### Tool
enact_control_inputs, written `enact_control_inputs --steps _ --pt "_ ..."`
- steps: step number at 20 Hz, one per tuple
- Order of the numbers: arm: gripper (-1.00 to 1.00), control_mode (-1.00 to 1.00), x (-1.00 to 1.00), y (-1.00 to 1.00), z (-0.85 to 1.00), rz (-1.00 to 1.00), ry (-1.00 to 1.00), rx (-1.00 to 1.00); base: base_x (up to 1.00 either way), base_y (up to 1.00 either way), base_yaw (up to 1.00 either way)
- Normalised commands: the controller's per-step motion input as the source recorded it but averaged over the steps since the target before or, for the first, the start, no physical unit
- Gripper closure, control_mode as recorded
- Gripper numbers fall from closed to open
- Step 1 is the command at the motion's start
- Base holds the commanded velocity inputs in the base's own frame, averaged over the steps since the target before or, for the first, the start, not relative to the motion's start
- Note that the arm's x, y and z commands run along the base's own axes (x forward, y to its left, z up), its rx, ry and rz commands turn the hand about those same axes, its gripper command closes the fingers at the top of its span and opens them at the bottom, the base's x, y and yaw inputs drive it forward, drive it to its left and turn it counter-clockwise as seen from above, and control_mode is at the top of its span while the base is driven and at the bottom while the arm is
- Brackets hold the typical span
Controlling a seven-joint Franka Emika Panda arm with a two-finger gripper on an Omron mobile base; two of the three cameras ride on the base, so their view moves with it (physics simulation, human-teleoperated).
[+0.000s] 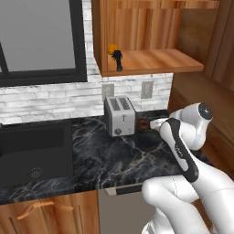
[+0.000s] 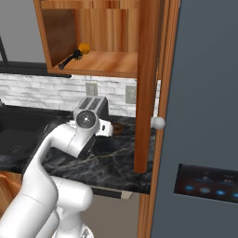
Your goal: Pick the dish brush and sponge from the cabinet and place them on the counter.
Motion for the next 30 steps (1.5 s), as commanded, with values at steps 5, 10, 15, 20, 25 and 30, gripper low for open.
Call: enact_control_inputs --steps 5,10,15,20,25,30 --pt "1.0 -1.0 0.05 0.0 -0.51 0.0 0.07 -0.01 0.0 0.0 0.0" --pt "1.0 -1.0 0.06 0.0 -0.49 0.0 0.06 0.0 0.0 0.0 0.0" --pt "1.0 -1.0 0.1 0.0 -0.42 0.0 0.04 0.0 0.0 0.0 0.0" --pt "1.0 -1.0 0.15 0.0 -0.41 0.0 0.01 0.0 0.0 0.0 0.0" --pt "1.0 -1.0 0.15 0.0 -0.47 0.0 0.0 0.0 0.0 0.0 0.0" --pt "1.0 -1.0 0.26 0.0 -0.5 0.0 0.0 0.0 0.0 0.0 0.0"
